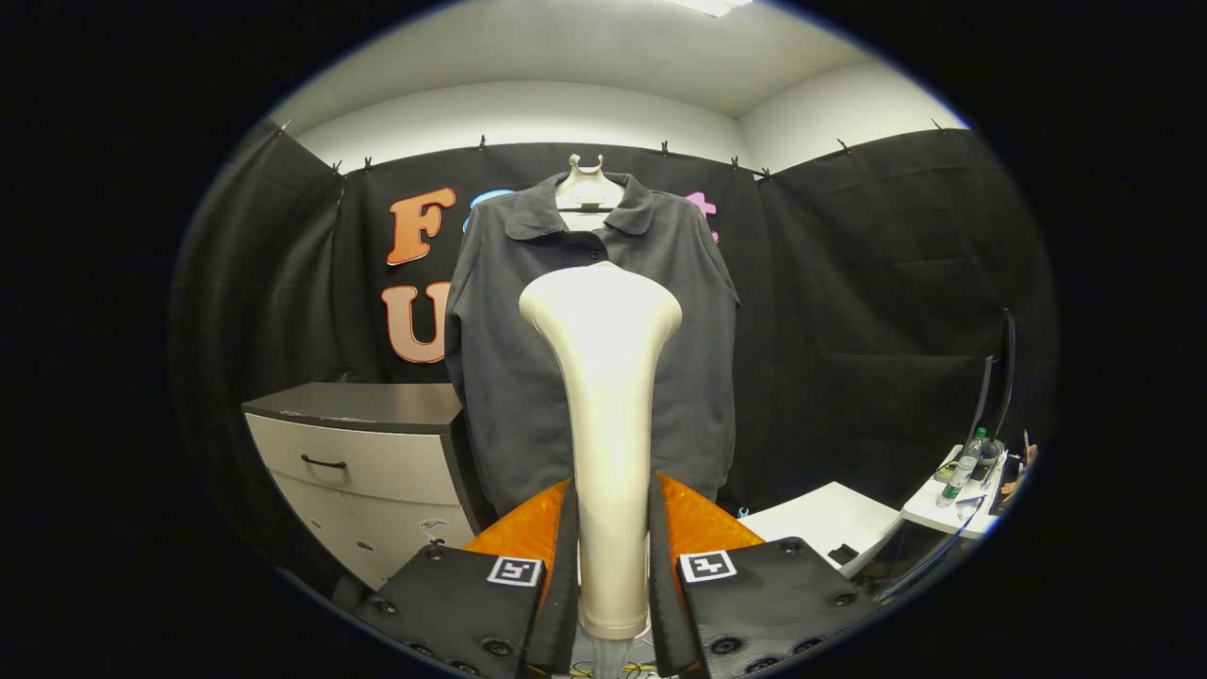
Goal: Iron the clothes twice with a garment steamer, once on the left side and once on the right side.
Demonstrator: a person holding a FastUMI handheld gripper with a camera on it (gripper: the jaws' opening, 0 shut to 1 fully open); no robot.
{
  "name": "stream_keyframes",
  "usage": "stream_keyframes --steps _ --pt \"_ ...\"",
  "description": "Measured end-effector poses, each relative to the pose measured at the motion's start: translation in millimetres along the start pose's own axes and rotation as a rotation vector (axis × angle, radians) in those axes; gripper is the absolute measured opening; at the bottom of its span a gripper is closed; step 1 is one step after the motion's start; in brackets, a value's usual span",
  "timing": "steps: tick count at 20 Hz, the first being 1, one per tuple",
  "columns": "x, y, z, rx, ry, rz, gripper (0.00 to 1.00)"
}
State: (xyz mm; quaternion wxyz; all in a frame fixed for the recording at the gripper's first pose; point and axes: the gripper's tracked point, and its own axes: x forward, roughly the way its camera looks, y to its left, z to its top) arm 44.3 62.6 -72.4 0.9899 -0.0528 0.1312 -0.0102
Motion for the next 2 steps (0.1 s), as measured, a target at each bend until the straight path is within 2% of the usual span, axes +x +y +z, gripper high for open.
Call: stream_keyframes --steps 2 --pt "-1.4 -1.8 0.1 0.0 -0.002 -0.004 0.39"
